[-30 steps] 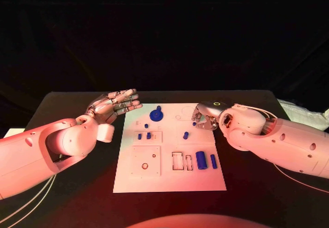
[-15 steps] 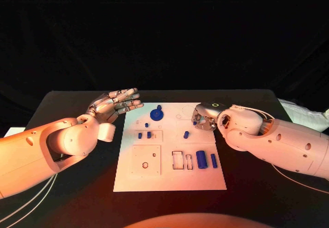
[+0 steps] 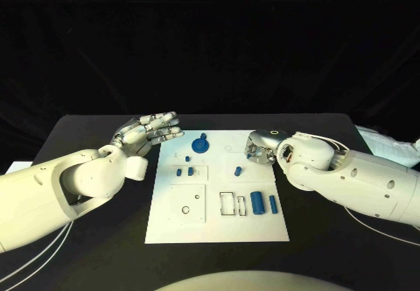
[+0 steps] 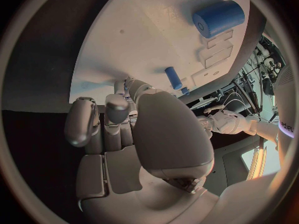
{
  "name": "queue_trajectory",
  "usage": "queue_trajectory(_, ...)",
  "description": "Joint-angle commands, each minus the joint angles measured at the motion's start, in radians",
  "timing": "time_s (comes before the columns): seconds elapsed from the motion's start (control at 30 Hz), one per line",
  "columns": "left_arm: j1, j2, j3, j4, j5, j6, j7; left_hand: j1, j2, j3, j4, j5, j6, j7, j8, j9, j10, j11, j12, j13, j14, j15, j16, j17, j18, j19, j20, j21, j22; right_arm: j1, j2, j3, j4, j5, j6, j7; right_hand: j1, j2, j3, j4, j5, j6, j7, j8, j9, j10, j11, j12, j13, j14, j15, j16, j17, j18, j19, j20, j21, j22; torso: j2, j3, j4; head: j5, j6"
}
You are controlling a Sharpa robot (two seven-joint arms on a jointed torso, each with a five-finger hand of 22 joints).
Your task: Assemble the parts on the task board
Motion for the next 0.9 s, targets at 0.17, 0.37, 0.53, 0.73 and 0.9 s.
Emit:
queue_trajectory(0.17,0.0,0.004,0.001,0.003,-0.012,-0.006,0.0,0.014,0.001,0.007,-0.006,0.004,-0.001,0.01,-0.004,-0.001,0.006,0.002,-0.007,-0.001,0.009,0.001,-0.007,-0.001,0.014,0.009,0.002,0.006,-0.004,-0.008,0.016,-0.013,-0.024,0.008,0.065,0.004,0.003,0.013,0.021,-0.011,-0.009,0.013,0.0,0.005,0.001,0.012,-0.001,-0.01,0.0,0.022,0.001,0.008,0.002,-0.003,0.01,0.002,0.004,0.002,0.002,0.0011,-0.0044,0.004,-0.001)
queue_trajectory(0.37,0.0,0.009,0.001,0.001,-0.013,-0.007,-0.003,0.015,-0.001,0.009,-0.007,0.004,-0.002,0.011,-0.005,-0.001,0.005,0.003,-0.008,-0.001,0.011,0.001,-0.008,-0.002,0.013,0.01,0.002,0.006,-0.007,-0.01,0.026,-0.019,-0.03,0.0,0.032,0.009,0.005,0.018,0.041,-0.028,-0.016,0.018,0.003,0.004,0.003,0.02,0.0,-0.017,0.0,0.02,0.003,0.01,0.002,-0.002,0.01,0.002,0.005,0.003,0.002,0.0002,-0.0087,0.005,-0.003)
queue_trajectory(0.53,-0.001,0.011,0.001,-0.001,-0.013,-0.004,-0.004,0.015,-0.002,0.009,-0.008,0.004,-0.005,0.014,-0.007,-0.002,0.004,0.005,-0.01,-0.001,0.012,0.002,-0.01,-0.002,0.013,0.011,0.002,0.006,-0.009,-0.011,0.023,-0.021,-0.021,0.002,-0.026,0.015,0.001,0.019,0.053,-0.037,-0.023,0.021,0.007,0.003,0.003,0.027,0.002,-0.021,0.0,0.02,0.01,0.013,0.005,-0.004,0.011,0.007,0.006,0.006,0.0,0.0014,-0.0053,-0.001,-0.002)
queue_trajectory(0.73,-0.002,0.012,0.0,-0.001,-0.015,0.002,-0.003,0.014,-0.004,0.01,-0.008,0.004,-0.007,0.016,-0.008,-0.002,0.002,0.006,-0.012,-0.001,0.013,0.003,-0.013,-0.002,0.013,0.011,0.002,0.006,-0.012,-0.011,0.007,-0.018,-0.003,0.04,-0.08,0.017,-0.007,0.02,0.06,-0.042,-0.034,0.022,0.009,0.002,0.004,0.03,0.004,-0.026,0.0,0.02,0.014,0.015,0.006,-0.004,0.012,0.01,0.008,0.008,0.002,0.0001,-0.0018,-0.003,-0.002)
queue_trajectory(0.9,-0.003,0.012,0.0,-0.003,-0.016,0.001,0.005,0.01,-0.007,0.01,-0.007,0.004,-0.01,0.017,-0.01,-0.002,0.0,0.008,-0.014,-0.001,0.015,0.003,-0.015,-0.003,0.013,0.012,0.003,0.006,-0.015,-0.007,-0.007,-0.014,0.008,0.084,-0.12,0.014,-0.01,0.02,0.062,-0.043,-0.035,0.022,0.01,0.001,0.004,0.03,0.005,-0.027,0.0,0.019,0.016,0.015,0.006,-0.004,0.013,0.012,0.008,0.008,0.001,-0.0005,-0.0046,-0.003,-0.002)
